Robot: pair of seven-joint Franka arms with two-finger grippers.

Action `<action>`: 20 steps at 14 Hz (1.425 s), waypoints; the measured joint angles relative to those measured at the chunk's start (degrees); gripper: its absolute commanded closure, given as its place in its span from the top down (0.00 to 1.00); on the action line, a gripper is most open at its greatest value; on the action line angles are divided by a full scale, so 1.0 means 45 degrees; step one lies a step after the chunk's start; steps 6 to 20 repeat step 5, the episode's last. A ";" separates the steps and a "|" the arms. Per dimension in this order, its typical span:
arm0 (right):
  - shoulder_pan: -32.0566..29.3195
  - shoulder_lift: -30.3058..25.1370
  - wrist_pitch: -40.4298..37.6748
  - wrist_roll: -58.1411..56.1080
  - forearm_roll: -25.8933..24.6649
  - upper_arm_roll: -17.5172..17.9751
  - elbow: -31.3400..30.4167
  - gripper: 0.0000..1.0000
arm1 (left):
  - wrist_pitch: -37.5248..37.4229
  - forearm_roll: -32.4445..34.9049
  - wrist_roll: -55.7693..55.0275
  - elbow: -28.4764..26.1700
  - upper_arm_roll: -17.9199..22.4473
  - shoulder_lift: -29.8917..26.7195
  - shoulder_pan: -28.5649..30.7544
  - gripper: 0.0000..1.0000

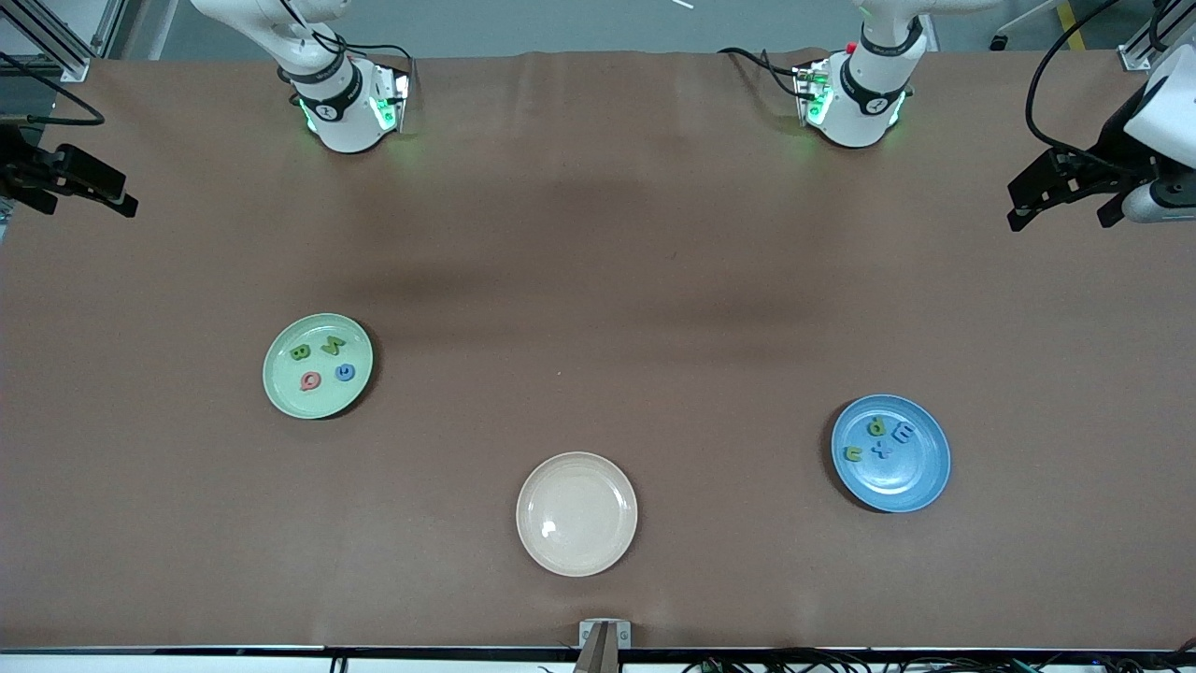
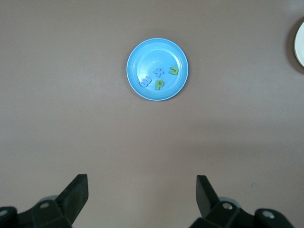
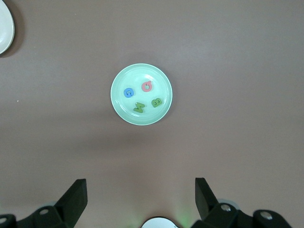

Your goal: Sort upper and lower case letters into plates

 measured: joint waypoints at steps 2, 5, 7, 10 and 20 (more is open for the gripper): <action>0.0000 0.0000 0.0001 0.0000 0.0046 0.0003 -0.0002 1.00 | 0.0000 0.0000 0.0000 0.0027 0.0000 0.0000 0.0000 1.00; 0.0000 0.0000 0.0001 -0.0001 0.0164 0.0007 -0.0015 1.00 | 0.0000 0.0000 0.0000 0.0046 0.0000 0.0000 0.0000 1.00; 0.0000 0.0000 0.0001 -0.0001 0.0164 0.0007 -0.0015 1.00 | 0.0000 0.0000 0.0000 0.0046 0.0000 0.0000 0.0000 1.00; 0.0000 0.0000 0.0001 -0.0001 0.0164 0.0007 -0.0015 1.00 | 0.0000 0.0000 0.0000 0.0046 0.0000 0.0000 0.0000 1.00; 0.0000 0.0000 0.0001 -0.0001 0.0164 0.0007 -0.0015 1.00 | 0.0000 0.0000 0.0000 0.0046 0.0000 0.0000 0.0000 1.00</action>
